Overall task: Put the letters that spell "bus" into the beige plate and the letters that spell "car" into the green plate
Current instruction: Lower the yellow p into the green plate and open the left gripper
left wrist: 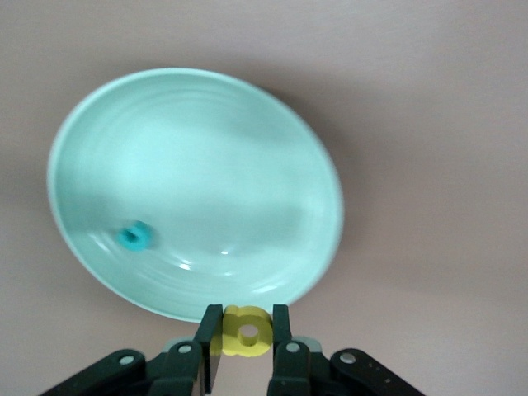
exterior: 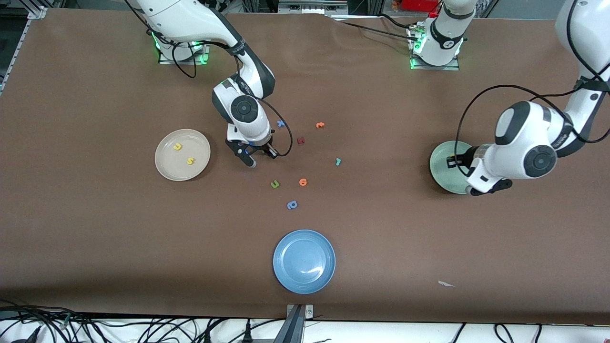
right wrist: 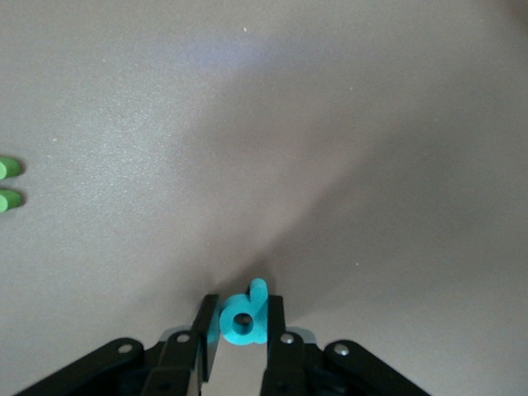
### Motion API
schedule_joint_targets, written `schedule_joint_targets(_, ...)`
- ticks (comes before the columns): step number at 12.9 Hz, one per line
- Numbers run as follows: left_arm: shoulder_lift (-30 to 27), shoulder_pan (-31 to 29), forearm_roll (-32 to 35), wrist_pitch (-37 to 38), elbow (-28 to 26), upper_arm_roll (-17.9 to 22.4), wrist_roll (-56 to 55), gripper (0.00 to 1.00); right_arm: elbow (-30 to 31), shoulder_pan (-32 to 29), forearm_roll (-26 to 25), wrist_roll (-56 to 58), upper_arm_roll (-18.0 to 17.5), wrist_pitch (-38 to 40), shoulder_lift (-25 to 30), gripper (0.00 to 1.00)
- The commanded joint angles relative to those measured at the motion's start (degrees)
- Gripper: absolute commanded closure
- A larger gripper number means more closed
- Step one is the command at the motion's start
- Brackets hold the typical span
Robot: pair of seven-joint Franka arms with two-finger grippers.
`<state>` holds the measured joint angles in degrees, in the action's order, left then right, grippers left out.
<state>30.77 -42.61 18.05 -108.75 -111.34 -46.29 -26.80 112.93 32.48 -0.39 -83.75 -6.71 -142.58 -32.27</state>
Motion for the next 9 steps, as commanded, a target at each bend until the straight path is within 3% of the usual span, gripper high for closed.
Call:
schedule_joint_targets(1,4.2,-1.34,5.04,0.38,-0.63,0.23,1.76,1.0,-0.34,0.65,-0.14,0.43,0.11,-1.29,-1.57,0.77)
schedule_joint_targets(4,6.84,-1.25,6.47,-0.06,-0.63,0.93,1.41,0.97,-0.17,0.65,-0.14,0.43,0.11,-1.82,-2.1,0.77)
schedule_joint_targets(5,7.2,-1.16,6.47,-0.23,-0.54,1.2,1.4,0.91,-0.08,0.65,-0.14,0.43,0.11,-1.91,-2.19,0.77)
schedule_joint_targets(6,7.2,-1.16,6.47,-0.23,-0.54,1.2,1.4,0.8,-0.08,0.65,-0.14,0.43,0.11,-1.91,-2.19,0.77)
schedule_joint_targets(7,7.2,-1.25,6.47,-0.23,-0.46,1.2,1.4,0.52,-0.08,0.65,-0.14,0.43,0.11,-1.91,-2.19,0.77)
schedule_joint_targets(8,7.11,-1.34,6.47,-0.23,-0.28,1.11,1.4,0.18,-0.08,0.65,-0.14,0.34,0.11,-1.91,-2.19,0.77)
schedule_joint_targets(9,6.77,-1.34,6.38,-0.15,0.07,1.03,1.4,0.0,-0.08,0.65,-0.14,0.43,0.11,-1.91,-2.19,0.76)
